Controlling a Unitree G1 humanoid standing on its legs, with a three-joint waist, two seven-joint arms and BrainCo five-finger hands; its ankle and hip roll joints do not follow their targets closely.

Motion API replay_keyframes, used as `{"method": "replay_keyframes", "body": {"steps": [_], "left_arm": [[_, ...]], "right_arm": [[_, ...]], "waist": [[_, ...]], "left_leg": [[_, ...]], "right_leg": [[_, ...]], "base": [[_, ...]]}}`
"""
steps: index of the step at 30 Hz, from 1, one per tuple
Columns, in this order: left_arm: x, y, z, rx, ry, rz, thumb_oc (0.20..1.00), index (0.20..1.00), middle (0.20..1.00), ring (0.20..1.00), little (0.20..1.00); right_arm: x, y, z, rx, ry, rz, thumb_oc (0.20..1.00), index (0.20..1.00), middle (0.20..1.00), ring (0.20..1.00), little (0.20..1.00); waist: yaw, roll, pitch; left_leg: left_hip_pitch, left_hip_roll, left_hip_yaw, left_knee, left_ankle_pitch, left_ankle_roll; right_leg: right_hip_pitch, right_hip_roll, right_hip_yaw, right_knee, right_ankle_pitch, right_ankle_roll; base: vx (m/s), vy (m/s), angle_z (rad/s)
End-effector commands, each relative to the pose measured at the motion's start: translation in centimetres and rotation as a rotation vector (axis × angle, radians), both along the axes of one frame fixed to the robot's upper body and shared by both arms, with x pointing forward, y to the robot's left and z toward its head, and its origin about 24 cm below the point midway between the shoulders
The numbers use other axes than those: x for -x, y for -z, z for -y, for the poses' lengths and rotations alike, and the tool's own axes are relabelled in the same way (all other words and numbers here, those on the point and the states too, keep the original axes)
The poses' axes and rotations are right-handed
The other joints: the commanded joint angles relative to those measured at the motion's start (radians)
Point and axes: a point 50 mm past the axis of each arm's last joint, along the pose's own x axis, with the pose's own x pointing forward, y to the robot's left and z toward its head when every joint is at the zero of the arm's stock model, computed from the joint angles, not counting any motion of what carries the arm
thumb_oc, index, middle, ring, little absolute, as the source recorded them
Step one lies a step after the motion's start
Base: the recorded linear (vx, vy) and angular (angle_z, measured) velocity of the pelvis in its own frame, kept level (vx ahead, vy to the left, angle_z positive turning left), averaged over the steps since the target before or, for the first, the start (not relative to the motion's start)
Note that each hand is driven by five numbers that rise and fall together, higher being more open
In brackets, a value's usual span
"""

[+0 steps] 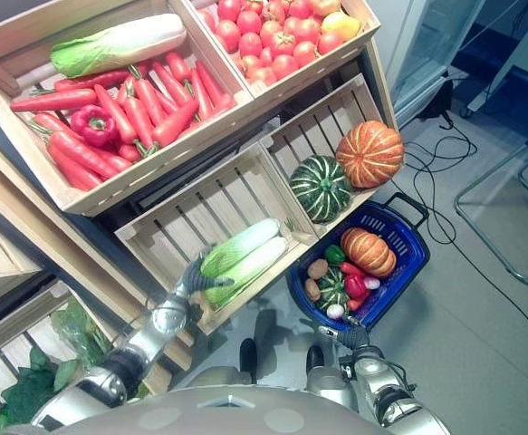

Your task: Pick up fruits and vegetables into the basket

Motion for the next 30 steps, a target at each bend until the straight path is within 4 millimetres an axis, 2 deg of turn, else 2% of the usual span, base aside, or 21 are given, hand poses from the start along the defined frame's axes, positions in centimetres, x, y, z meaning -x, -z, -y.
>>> {"method": "replay_keyframes", "body": {"steps": [1, 5, 10, 13, 15, 19, 25, 29, 30], "left_arm": [[-3.5, -3.7, -0.2, -0.124, -0.012, 0.232, 1.000, 1.000, 1.000, 1.000, 1.000], [-6.1, -6.4, -1.3, -0.249, -0.109, 0.355, 1.000, 1.000, 1.000, 1.000, 1.000], [-8.8, -9.4, -3.1, -0.379, -0.206, 0.462, 1.000, 1.000, 1.000, 1.000, 1.000], [-9.8, -10.8, -3.8, -0.411, -0.256, 0.504, 1.000, 1.000, 1.000, 1.000, 1.000], [-10.7, -12.4, -4.7, -0.441, -0.322, 0.554, 1.000, 1.000, 1.000, 1.000, 1.000], [-11.7, -14.9, -5.6, -0.482, -0.416, 0.645, 1.000, 1.000, 1.000, 1.000, 1.000], [-12.8, -18.8, -6.4, -0.511, -0.520, 0.782, 1.000, 1.000, 1.000, 1.000, 1.000], [-13.1, -20.0, -6.5, -0.535, -0.561, 0.833, 1.000, 1.000, 1.000, 1.000, 1.000], [-13.1, -20.9, -6.7, -0.543, -0.596, 0.874, 1.000, 1.000, 1.000, 1.000, 1.000]], "right_arm": [[-3.1, -1.7, 0.0, 0.018, -0.027, 0.141, 1.000, 1.000, 1.000, 1.000, 1.000], [-5.3, -3.1, 0.6, 0.039, -0.023, 0.232, 1.000, 1.000, 1.000, 1.000, 1.000], [-7.7, -4.8, 0.9, 0.041, -0.021, 0.340, 1.000, 1.000, 1.000, 1.000, 1.000], [-8.7, -5.6, 1.1, 0.033, -0.004, 0.387, 1.000, 1.000, 1.000, 1.000, 1.000], [-9.4, -6.4, 1.2, 0.022, 0.012, 0.440, 1.000, 1.000, 1.000, 1.000, 1.000], [-10.9, -7.8, 0.9, 0.008, 0.027, 0.523, 1.000, 1.000, 1.000, 1.000, 1.000], [-12.4, -9.7, 0.8, -0.014, 0.041, 0.634, 1.000, 1.000, 1.000, 1.000, 1.000], [-13.1, -10.5, 0.5, -0.030, 0.048, 0.678, 1.000, 1.000, 1.000, 1.000, 1.000], [-13.4, -11.0, 0.2, -0.034, 0.035, 0.703, 1.000, 1.000, 1.000, 1.000, 1.000]], "waist": [[-0.014, -0.021, 0.049], [-0.030, -0.016, 0.128], [-0.046, -0.032, 0.219], [-0.052, -0.044, 0.252], [-0.059, -0.056, 0.289], [-0.069, -0.072, 0.334], [-0.080, -0.083, 0.353], [-0.085, -0.083, 0.353], [-0.089, -0.082, 0.353]], "left_leg": [[-0.016, -0.031, -0.003, 0.053, -0.119, 0.037], [-0.109, -0.026, 0.003, 0.154, -0.125, 0.028], [-0.249, -0.017, 0.024, 0.295, -0.130, 0.012], [-0.330, -0.015, 0.024, 0.383, -0.147, 0.003], [-0.419, -0.010, 0.025, 0.479, -0.172, 0.000], [-0.545, -0.004, 0.041, 0.597, -0.205, -0.002], [-0.704, -0.003, 0.053, 0.724, -0.249, 0.001], [-0.765, -0.006, 0.052, 0.756, -0.256, 0.002], [-0.796, -0.004, 0.055, 0.771, -0.256, 0.002]], "right_leg": [[-0.087, -0.009, 0.018, 0.129, -0.039, 0.049], [-0.176, 0.003, 0.024, 0.240, -0.075, 0.033], [-0.291, 0.005, 0.022, 0.347, -0.092, 0.019], [-0.350, 0.007, 0.023, 0.405, -0.107, 0.009], [-0.423, 0.005, 0.020, 0.486, -0.132, -0.003], [-0.554, -0.002, 0.024, 0.619, -0.161, -0.001], [-0.711, -0.003, 0.019, 0.742, -0.185, 0.000], [-0.775, -0.001, 0.021, 0.782, -0.186, 0.000], [-0.809, -0.001, 0.022, 0.796, -0.184, 0.000]], "base": [[-0.15, 0.028, -0.13], [-0.17, 0.014, -0.10], [-0.18, -0.016, 0.03], [-0.16, -0.008, 0.01], [-0.14, 0.001, 0.06], [-0.14, 0.021, 0.04], [-0.07, 0.020, -0.01], [-0.01, 0.005, -0.02], [0.00, 0.000, 0.00]]}}
